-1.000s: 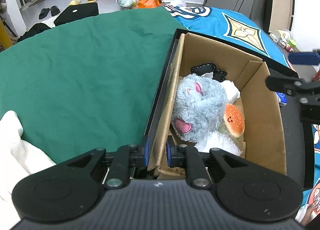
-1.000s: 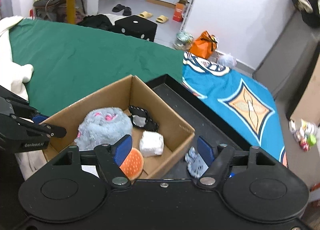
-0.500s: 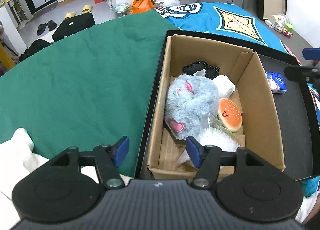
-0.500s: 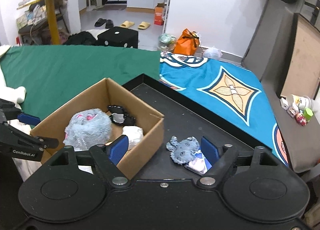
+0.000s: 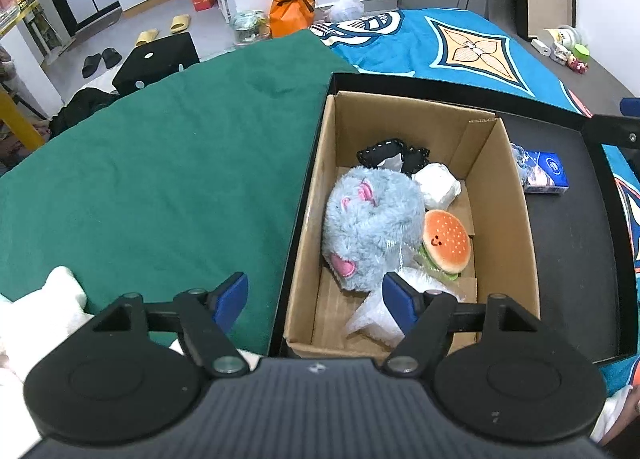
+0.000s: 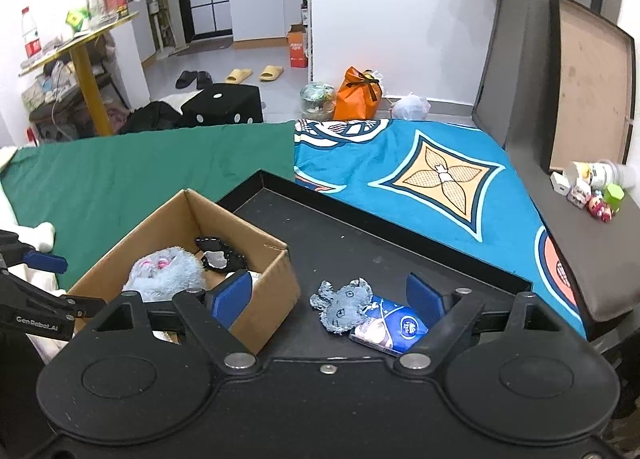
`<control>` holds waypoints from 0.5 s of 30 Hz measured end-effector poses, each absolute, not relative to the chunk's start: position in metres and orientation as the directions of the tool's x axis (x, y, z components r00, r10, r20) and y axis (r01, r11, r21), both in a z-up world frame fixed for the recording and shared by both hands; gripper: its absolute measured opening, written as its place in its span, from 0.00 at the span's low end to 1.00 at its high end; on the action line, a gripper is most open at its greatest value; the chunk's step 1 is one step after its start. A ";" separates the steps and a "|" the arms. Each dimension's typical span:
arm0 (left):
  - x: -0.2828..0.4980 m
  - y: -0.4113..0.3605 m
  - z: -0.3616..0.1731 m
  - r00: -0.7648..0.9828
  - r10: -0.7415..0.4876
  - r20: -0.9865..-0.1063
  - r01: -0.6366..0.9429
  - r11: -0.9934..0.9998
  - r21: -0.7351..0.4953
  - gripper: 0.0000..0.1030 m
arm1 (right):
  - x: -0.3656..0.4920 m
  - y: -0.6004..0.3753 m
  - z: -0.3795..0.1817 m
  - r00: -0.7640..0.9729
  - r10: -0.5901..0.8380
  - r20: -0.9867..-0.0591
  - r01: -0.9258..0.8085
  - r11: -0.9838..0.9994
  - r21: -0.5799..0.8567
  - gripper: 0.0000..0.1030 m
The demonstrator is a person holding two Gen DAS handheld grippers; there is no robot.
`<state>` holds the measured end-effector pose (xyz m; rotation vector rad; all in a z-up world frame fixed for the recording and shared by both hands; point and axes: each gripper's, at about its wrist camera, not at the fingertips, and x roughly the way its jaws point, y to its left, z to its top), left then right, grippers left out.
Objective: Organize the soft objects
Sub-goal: 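Move the right tool back over the tray toward the blue tissue pack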
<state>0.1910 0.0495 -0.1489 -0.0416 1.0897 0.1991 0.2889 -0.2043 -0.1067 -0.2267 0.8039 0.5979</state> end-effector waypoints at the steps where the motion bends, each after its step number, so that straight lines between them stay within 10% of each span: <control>1: 0.192 0.049 -0.148 0.446 0.144 -0.884 -0.182 0.981 0.068 0.75 | 0.290 -0.208 -0.109 0.540 0.419 -0.730 -0.575 0.817 0.043 0.81; 15: 0.210 0.029 -0.143 0.429 0.178 -0.886 -0.182 0.977 0.108 0.87 | 0.303 -0.252 -0.137 0.497 0.483 -0.721 -0.503 0.838 0.214 0.81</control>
